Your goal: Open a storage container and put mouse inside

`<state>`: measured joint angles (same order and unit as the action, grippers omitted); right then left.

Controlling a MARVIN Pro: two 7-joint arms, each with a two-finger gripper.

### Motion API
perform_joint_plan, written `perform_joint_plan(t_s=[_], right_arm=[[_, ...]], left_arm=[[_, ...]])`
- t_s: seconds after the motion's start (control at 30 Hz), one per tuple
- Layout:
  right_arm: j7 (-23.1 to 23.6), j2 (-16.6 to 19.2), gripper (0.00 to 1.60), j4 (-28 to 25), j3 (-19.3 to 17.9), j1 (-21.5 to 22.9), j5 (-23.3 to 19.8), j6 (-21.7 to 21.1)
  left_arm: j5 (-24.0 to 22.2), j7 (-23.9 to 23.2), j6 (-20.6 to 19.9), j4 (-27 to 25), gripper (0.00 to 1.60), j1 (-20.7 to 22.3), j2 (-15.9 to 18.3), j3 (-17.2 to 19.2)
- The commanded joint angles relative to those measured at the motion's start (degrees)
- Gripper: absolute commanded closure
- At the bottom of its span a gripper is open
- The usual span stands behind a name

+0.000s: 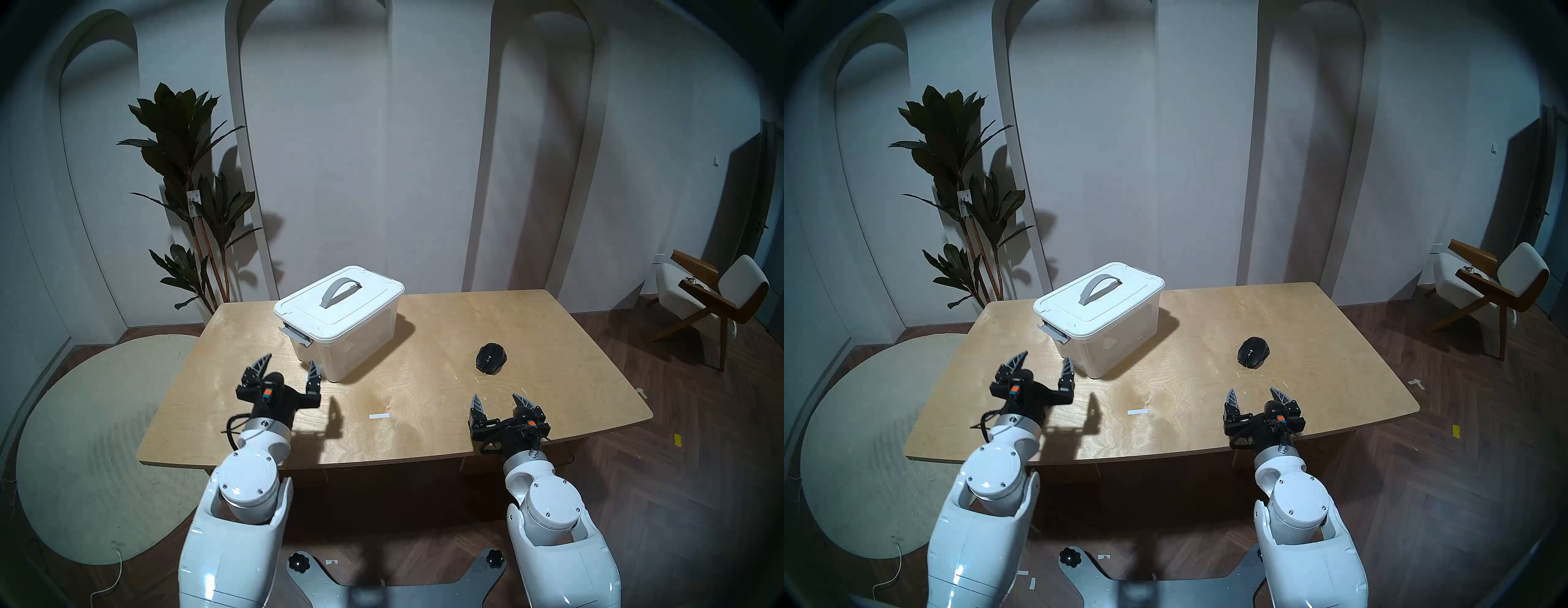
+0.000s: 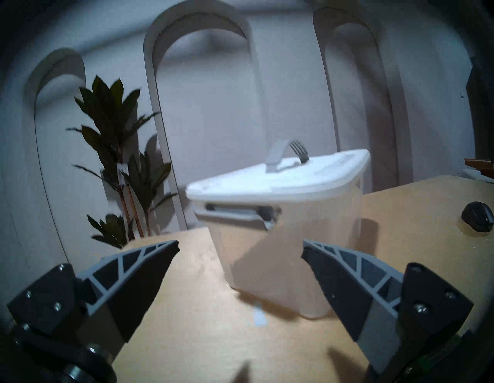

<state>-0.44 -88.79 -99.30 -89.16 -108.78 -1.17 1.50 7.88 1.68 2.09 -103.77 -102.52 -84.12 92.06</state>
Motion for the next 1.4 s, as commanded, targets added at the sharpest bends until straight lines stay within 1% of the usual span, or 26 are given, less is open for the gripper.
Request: perform_joint_plan(t_s=[0.0,0.13,0.23,0.3,0.37,0.4,0.43,0.47,0.57,0.6,0.63,0.67,0.77,0.83,0.87,0.9,1.03,1.13,1.23,1.27,1.3,1.33,1.37], right_arm=[[0.02,0.00,0.00,-0.99,0.02,0.35,0.00,0.27],[0.02,0.00,0.00,-0.94,0.02,0.38,0.00,0.29],[0.02,0.00,0.00,-0.97,0.02,0.36,0.00,0.30],[0.02,0.00,0.00,-0.99,0.02,0.36,0.00,0.30],[0.01,0.00,0.00,-0.96,0.02,0.37,0.00,0.31],[0.01,0.00,0.00,-0.96,0.02,0.37,0.00,0.31],[0.01,0.00,0.00,-0.96,0.02,0.37,0.00,0.31],[0.01,0.00,0.00,-0.95,0.02,0.38,0.00,0.31],[0.01,0.00,0.00,-0.93,0.02,0.39,0.00,0.31],[0.01,0.00,0.00,-0.91,0.02,0.40,0.00,0.31],[0.01,0.00,0.00,-0.91,0.02,0.40,0.00,0.31],[0.01,0.00,0.00,-0.89,0.02,0.40,0.00,0.31],[0.00,0.00,0.00,-0.84,0.02,0.43,0.00,0.31],[0.00,0.00,0.00,-0.82,0.02,0.44,0.00,0.31],[0.00,0.00,0.00,-0.80,0.02,0.45,0.00,0.31],[0.00,0.00,0.00,-0.79,0.02,0.45,0.00,0.31],[-0.01,-0.01,0.00,-0.65,0.02,0.51,0.00,0.30],[-0.02,-0.01,0.00,-0.50,0.02,0.55,0.00,0.29],[-0.02,-0.01,0.00,-0.39,0.02,0.59,0.00,0.29],[-0.02,-0.01,0.00,-0.35,0.02,0.61,0.00,0.29],[-0.02,-0.01,0.00,-0.32,0.02,0.62,0.00,0.29],[-0.02,-0.01,0.00,-0.28,0.02,0.63,0.00,0.29],[-0.03,-0.01,0.00,-0.23,0.02,0.65,0.00,0.29]], left_arm=[[2.04,-3.62,0.19,-4.67,0.00,6.36,6.41,2.36],[4.83,-6.50,0.01,-6.34,0.00,8.90,9.37,2.62],[6.13,-9.21,-0.71,-7.48,0.00,9.93,10.72,3.23],[5.17,-12.34,-1.32,-7.74,0.00,11.69,12.72,3.04],[5.45,-14.14,-1.29,-8.59,0.00,12.37,13.56,2.60],[5.73,-15.69,-1.74,-8.77,0.00,13.33,14.65,2.14],[5.63,-16.37,-2.12,-9.33,0.00,13.46,14.91,1.81],[5.36,-17.91,-2.63,-9.49,0.00,14.28,15.87,1.23],[5.21,-21.65,-4.20,-10.23,0.00,16.22,17.25,0.25],[5.23,-21.80,-4.42,-11.11,0.00,15.88,17.40,0.08],[4.95,-23.01,-5.51,-10.80,0.00,17.54,17.19,-0.23],[4.81,-23.52,-5.77,-11.53,0.00,17.24,17.36,-0.30],[4.43,-25.10,-7.61,-11.01,0.00,19.28,16.95,-1.00],[5.24,-25.49,-8.92,-10.06,0.00,20.99,16.93,-1.78],[5.48,-25.38,-9.46,-10.42,0.00,19.77,16.85,-1.86],[5.98,-25.70,-9.83,-9.19,0.00,21.40,16.92,-2.65],[6.99,-26.05,-11.14,-6.44,0.00,23.71,16.70,-4.13],[8.61,-27.06,-11.57,-4.28,0.00,25.33,17.46,-5.55],[9.71,-26.96,-12.38,-2.21,0.00,26.32,16.92,-6.40],[10.19,-27.40,-12.73,-1.01,0.00,27.95,16.86,-7.20],[10.58,-27.21,-12.71,-1.08,0.00,27.28,16.63,-7.31],[11.08,-27.43,-13.26,0.12,0.00,29.08,16.37,-8.10],[11.35,-27.54,-13.38,0.32,0.00,29.09,16.10,-8.51]])
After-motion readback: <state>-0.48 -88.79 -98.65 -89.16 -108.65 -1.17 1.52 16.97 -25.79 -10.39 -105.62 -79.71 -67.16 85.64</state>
